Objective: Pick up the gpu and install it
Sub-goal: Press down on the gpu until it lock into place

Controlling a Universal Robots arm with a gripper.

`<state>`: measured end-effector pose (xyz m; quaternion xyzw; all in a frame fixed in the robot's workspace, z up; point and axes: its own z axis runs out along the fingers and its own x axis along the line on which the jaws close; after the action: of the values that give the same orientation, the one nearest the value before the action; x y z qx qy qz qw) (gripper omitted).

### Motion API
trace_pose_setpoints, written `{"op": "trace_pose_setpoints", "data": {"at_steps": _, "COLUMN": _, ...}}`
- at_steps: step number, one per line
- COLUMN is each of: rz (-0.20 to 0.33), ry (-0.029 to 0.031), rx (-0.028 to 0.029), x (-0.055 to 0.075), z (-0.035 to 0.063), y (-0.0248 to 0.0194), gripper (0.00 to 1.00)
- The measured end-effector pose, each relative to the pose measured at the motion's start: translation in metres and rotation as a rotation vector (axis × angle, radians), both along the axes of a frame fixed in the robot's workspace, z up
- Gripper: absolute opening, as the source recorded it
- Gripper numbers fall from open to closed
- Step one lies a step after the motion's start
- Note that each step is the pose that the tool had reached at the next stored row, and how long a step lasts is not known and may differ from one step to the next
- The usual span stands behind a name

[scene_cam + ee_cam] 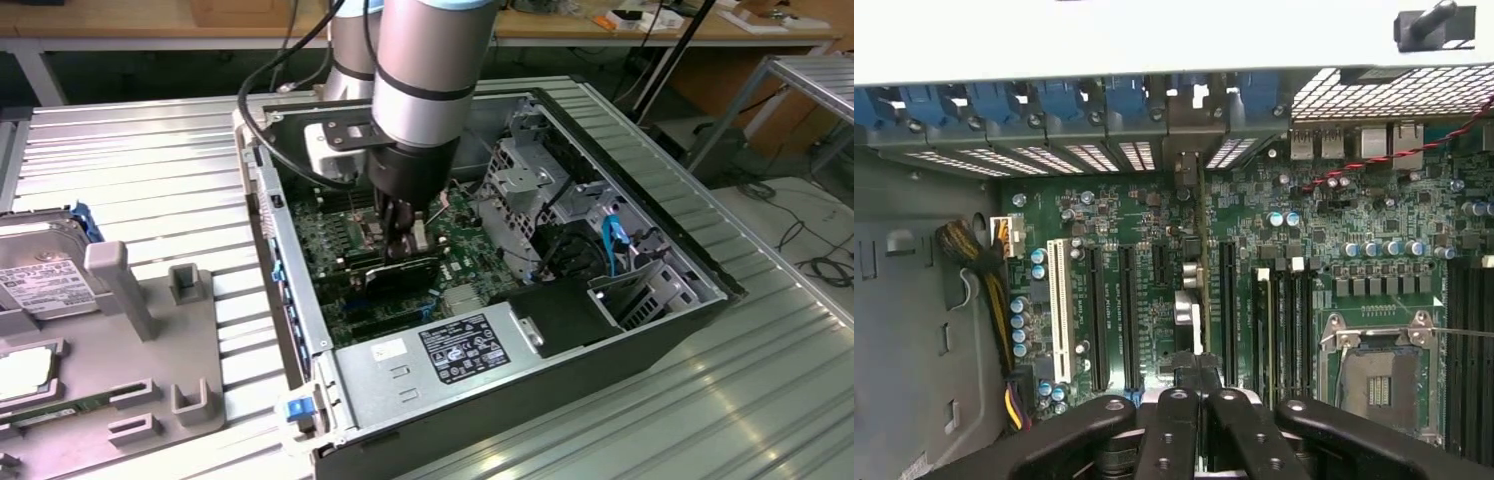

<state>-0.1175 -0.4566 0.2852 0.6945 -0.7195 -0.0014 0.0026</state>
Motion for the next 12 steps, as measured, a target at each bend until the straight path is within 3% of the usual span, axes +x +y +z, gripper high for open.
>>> {"op": "trace_pose_setpoints", "data": {"at_steps": 3, "rz": 0.000, "ry": 0.0002, "rx": -0.0004, "x": -0.005, "z": -0.0134, "y": 0.0000, "gripper": 0.11}}
{"op": "trace_pose_setpoints", "data": {"at_steps": 12, "rz": 0.000, "ry": 0.0000, "rx": -0.0016, "x": -0.005, "z": -0.0144, "y": -0.0008, "gripper": 0.11}}
